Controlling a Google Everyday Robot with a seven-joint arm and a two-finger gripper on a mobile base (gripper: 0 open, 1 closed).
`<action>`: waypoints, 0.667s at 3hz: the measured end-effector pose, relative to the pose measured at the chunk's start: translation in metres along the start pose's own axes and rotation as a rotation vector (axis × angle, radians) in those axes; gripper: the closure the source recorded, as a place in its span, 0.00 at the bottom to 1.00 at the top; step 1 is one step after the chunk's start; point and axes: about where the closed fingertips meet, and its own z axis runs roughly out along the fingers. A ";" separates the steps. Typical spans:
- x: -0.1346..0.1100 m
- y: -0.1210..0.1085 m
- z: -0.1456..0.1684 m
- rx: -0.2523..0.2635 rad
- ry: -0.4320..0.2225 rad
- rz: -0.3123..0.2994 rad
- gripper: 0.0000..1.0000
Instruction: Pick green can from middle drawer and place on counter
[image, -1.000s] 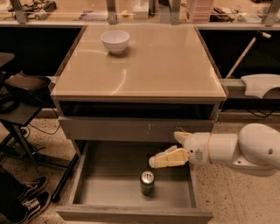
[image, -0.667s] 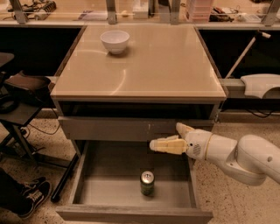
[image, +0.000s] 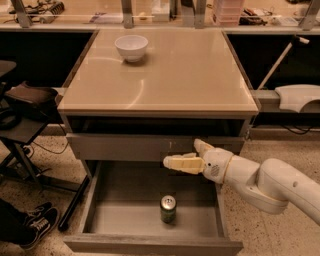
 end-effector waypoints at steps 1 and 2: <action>0.029 0.008 -0.005 0.056 0.020 -0.040 0.00; 0.093 0.030 -0.018 0.142 0.029 -0.011 0.00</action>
Offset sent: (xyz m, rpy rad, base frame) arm -0.1683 0.0257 -0.2293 -0.2934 0.2706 -0.3591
